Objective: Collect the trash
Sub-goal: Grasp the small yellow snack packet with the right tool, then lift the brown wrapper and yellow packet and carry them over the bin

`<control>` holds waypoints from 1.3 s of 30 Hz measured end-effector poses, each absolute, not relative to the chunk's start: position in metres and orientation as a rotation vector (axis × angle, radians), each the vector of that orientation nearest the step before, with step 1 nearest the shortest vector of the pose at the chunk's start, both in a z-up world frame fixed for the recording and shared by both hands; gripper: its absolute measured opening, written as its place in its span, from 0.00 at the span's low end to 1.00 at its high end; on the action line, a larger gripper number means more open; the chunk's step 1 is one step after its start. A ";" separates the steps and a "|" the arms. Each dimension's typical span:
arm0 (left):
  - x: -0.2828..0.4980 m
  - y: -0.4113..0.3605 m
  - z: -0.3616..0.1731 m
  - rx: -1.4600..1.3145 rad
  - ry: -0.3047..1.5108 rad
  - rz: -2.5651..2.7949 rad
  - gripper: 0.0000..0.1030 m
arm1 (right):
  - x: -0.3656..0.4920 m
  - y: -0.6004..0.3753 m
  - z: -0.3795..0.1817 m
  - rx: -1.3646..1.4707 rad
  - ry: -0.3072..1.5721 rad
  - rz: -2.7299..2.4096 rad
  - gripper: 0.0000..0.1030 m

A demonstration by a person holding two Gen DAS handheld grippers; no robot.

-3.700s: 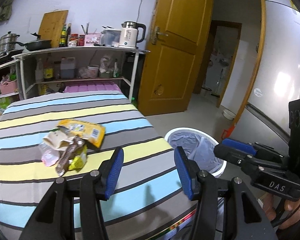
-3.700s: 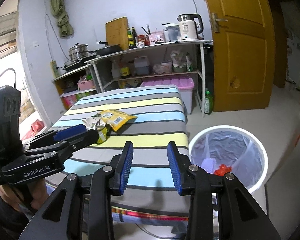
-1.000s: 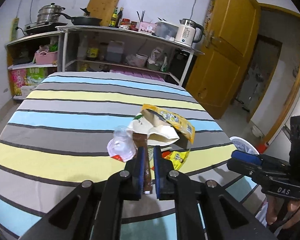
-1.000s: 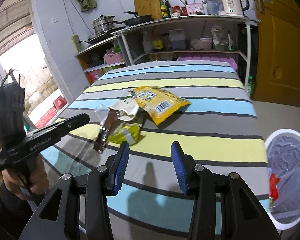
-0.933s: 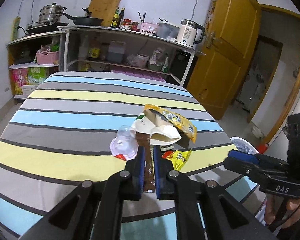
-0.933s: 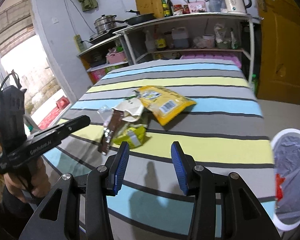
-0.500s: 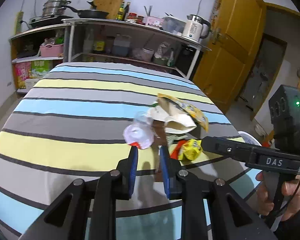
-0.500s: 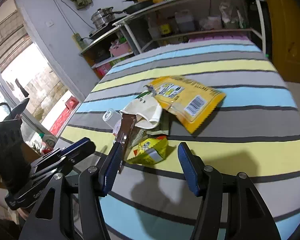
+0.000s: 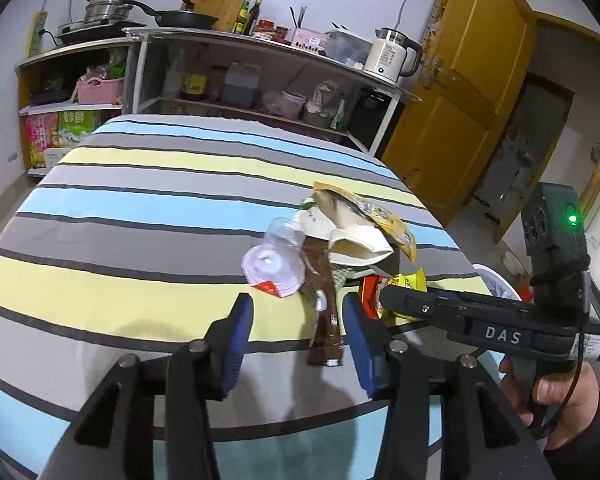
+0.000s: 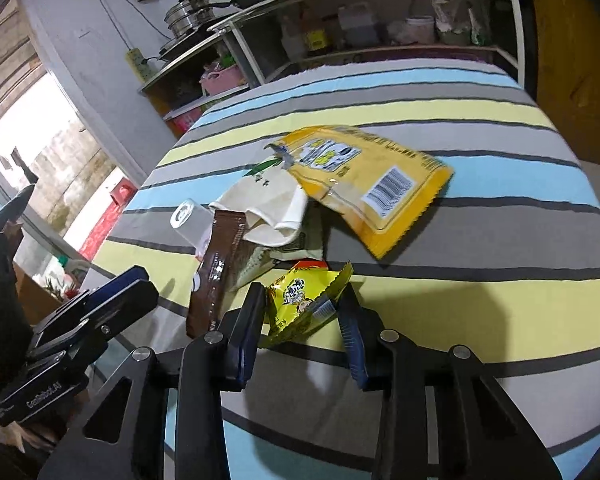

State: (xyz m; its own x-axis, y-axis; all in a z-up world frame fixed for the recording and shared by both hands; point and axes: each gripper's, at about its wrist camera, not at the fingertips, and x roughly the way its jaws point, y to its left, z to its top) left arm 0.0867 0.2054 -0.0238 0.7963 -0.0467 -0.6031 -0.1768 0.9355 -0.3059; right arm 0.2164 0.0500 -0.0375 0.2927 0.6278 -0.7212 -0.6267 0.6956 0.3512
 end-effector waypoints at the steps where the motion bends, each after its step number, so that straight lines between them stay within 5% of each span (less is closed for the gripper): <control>1: 0.090 0.202 -0.024 -0.356 0.656 0.068 0.47 | 0.216 0.046 -0.037 0.003 0.958 0.832 0.37; 7: 0.113 0.181 -0.034 -0.295 0.746 0.102 0.45 | 0.216 0.024 -0.033 0.022 0.944 0.813 0.37; 13: 0.125 0.165 -0.041 -0.249 0.793 0.115 0.21 | 0.218 0.002 -0.033 0.048 0.938 0.789 0.37; 39: 0.088 0.081 0.023 -0.164 0.630 0.001 0.20 | 0.168 -0.091 0.018 0.130 0.773 0.685 0.37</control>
State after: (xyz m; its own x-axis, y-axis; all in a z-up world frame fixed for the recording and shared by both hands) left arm 0.0877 0.0807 0.0226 0.8086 -0.0488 -0.5863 -0.0510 0.9870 -0.1524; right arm 0.1681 -0.0914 0.0175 0.5131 0.6141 -0.5996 -0.5221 0.7778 0.3499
